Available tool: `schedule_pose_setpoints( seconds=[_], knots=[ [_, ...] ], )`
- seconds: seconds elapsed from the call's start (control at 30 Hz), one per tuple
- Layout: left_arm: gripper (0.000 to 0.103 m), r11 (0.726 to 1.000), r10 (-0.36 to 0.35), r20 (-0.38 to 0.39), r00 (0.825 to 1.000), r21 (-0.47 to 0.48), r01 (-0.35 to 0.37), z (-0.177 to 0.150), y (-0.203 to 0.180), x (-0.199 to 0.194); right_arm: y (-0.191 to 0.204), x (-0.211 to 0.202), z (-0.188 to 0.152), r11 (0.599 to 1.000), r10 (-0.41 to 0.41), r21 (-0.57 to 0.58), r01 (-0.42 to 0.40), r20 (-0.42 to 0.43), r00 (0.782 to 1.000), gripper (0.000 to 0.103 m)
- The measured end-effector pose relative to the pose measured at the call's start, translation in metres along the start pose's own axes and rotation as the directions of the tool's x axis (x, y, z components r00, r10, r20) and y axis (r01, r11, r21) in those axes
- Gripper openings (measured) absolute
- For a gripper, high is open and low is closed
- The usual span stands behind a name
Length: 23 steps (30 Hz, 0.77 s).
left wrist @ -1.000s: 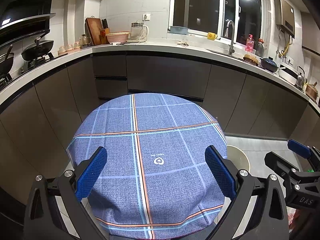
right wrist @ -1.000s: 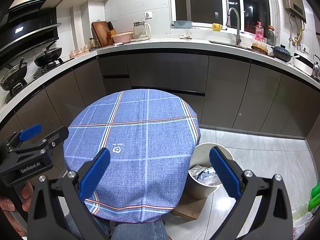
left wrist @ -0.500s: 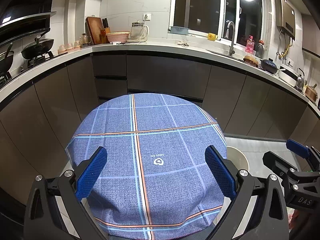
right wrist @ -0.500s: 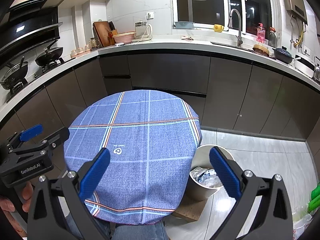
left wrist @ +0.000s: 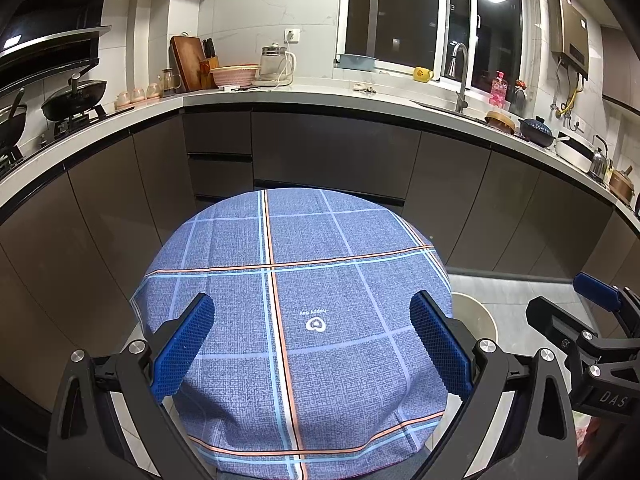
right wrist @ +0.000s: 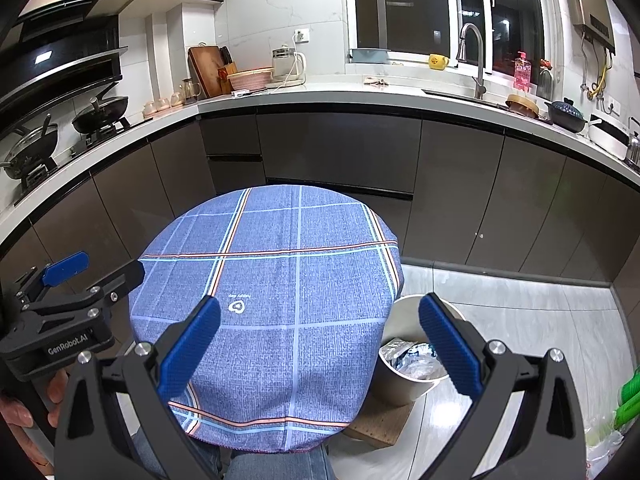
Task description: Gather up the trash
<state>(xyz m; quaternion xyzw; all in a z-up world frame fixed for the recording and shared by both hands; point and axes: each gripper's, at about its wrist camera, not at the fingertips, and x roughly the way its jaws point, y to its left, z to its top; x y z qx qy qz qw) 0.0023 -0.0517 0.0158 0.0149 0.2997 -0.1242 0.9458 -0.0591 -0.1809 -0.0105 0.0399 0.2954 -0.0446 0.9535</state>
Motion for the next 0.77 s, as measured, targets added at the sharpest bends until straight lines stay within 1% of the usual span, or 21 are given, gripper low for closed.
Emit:
schedule_pose_setpoints(
  seconds=[0.77],
  knots=[
    [0.095,1.0,0.0,0.001,1.0,-0.001,0.0,0.0028,-0.0009,0.0014,0.0025,0.0003,0.001,1.0,0.0,-0.003,0.0,0.002,1.0,0.1]
  ],
)
